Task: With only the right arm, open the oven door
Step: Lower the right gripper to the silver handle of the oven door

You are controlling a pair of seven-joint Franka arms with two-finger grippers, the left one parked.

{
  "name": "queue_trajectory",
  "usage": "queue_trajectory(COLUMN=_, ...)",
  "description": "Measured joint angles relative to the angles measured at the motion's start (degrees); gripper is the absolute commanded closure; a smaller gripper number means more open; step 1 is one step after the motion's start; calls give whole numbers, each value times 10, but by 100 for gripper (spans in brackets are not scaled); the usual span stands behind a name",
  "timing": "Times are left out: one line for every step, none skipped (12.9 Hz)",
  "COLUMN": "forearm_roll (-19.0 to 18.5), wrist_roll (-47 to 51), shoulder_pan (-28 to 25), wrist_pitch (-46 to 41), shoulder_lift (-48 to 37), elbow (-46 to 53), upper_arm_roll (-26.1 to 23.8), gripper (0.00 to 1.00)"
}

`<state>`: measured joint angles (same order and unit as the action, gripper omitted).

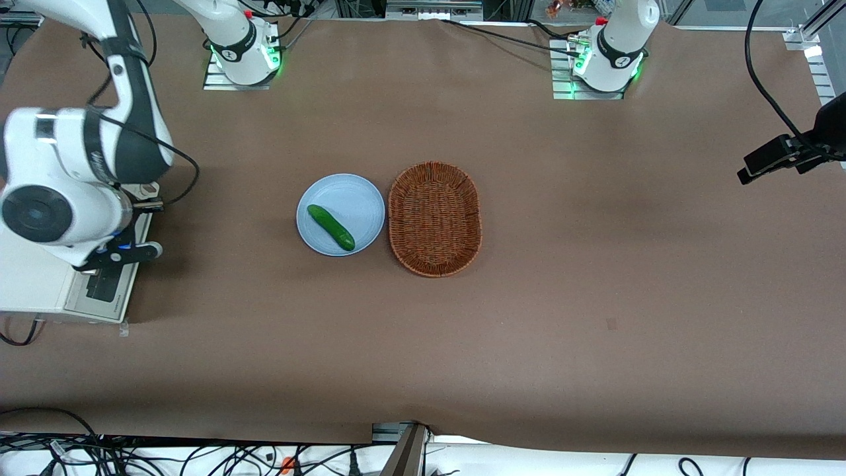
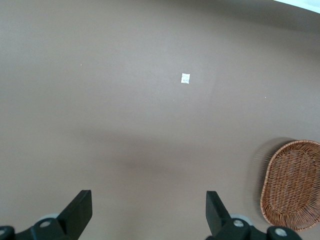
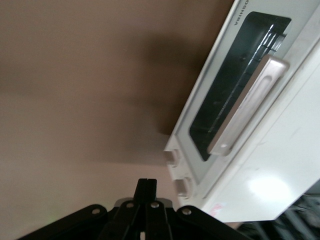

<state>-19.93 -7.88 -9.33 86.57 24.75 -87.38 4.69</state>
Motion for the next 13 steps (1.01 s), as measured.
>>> queue_trajectory(forearm_roll=-20, wrist_roll=-6, shoulder_pan=0, wrist_pitch=4, shoulder_lift=15, elbow=0, upper_arm_roll=0, gripper=100)
queue_trajectory(forearm_roll=-34, wrist_roll=-10, shoulder_pan=0, wrist_pitch=9, shoulder_lift=27, elbow=0, upper_arm_roll=0, gripper=100)
queue_trajectory(forearm_roll=-48, wrist_roll=-12, shoulder_pan=0, wrist_pitch=14, shoulder_lift=37, elbow=0, upper_arm_roll=0, gripper=100)
queue_trajectory(forearm_roll=-66, wrist_roll=-14, shoulder_pan=0, wrist_pitch=16, shoulder_lift=44, elbow=1, upper_arm_roll=0, gripper=100)
queue_trajectory(forearm_roll=-85, wrist_roll=-21, shoulder_pan=1, wrist_pitch=16, shoulder_lift=49, elbow=1, upper_arm_roll=1, gripper=100)
queue_trajectory(forearm_roll=-101, wrist_roll=-34, shoulder_pan=1, wrist_pitch=16, shoulder_lift=53, elbow=1, upper_arm_roll=1, gripper=100)
queue_trajectory(forearm_roll=-114, wrist_roll=-50, shoulder_pan=2, wrist_pitch=17, shoulder_lift=55, elbow=1, upper_arm_roll=2, gripper=100)
queue_trajectory(forearm_roll=-122, wrist_roll=-68, shoulder_pan=3, wrist_pitch=17, shoulder_lift=56, elbow=1, upper_arm_roll=4, gripper=100)
queue_trajectory(forearm_roll=-128, wrist_roll=-81, shoulder_pan=5, wrist_pitch=21, shoulder_lift=56, elbow=1, upper_arm_roll=7, gripper=100)
queue_trajectory(forearm_roll=-135, wrist_roll=-92, shoulder_pan=9, wrist_pitch=26, shoulder_lift=56, elbow=1, upper_arm_roll=8, gripper=100)
queue_trajectory(forearm_roll=-145, wrist_roll=-103, shoulder_pan=15, wrist_pitch=33, shoulder_lift=56, elbow=1, upper_arm_roll=9, gripper=100)
queue_trajectory(forearm_roll=-154, wrist_roll=-112, shoulder_pan=21, wrist_pitch=38, shoulder_lift=58, elbow=1, upper_arm_roll=9, gripper=100)
queue_trajectory(forearm_roll=-160, wrist_roll=-118, shoulder_pan=26, wrist_pitch=43, shoulder_lift=60, elbow=1, upper_arm_roll=9, gripper=100)
